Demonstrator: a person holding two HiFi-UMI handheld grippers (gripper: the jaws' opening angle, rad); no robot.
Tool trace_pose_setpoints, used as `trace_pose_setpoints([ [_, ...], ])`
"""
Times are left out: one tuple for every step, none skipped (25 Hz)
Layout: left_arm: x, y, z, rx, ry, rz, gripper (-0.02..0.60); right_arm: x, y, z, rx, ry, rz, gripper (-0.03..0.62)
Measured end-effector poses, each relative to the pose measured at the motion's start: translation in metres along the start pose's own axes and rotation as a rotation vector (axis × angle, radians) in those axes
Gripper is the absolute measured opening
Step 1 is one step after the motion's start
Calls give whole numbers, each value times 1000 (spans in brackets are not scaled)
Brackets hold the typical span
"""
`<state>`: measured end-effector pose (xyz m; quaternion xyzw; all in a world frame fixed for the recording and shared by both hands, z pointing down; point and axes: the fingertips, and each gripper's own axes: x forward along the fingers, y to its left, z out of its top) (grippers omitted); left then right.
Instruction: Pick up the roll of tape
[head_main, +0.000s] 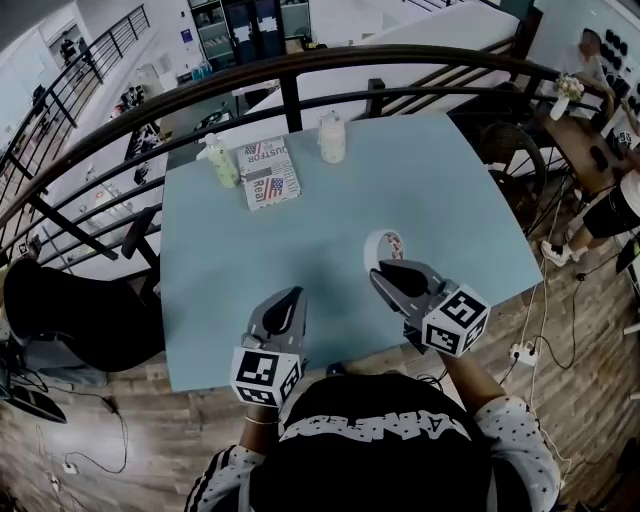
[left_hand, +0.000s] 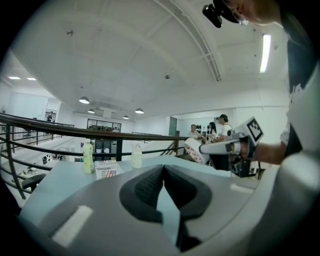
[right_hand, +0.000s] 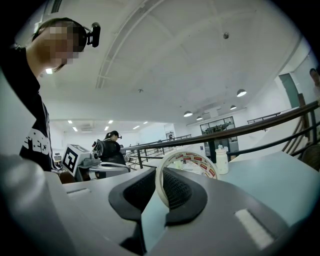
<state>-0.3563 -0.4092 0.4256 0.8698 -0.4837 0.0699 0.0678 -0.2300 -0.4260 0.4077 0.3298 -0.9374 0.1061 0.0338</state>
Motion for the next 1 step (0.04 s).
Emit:
trace_pose_setpoints([
  [1, 1, 2, 7, -16, 5, 0, -1, 0, 0, 1, 2, 0, 52],
])
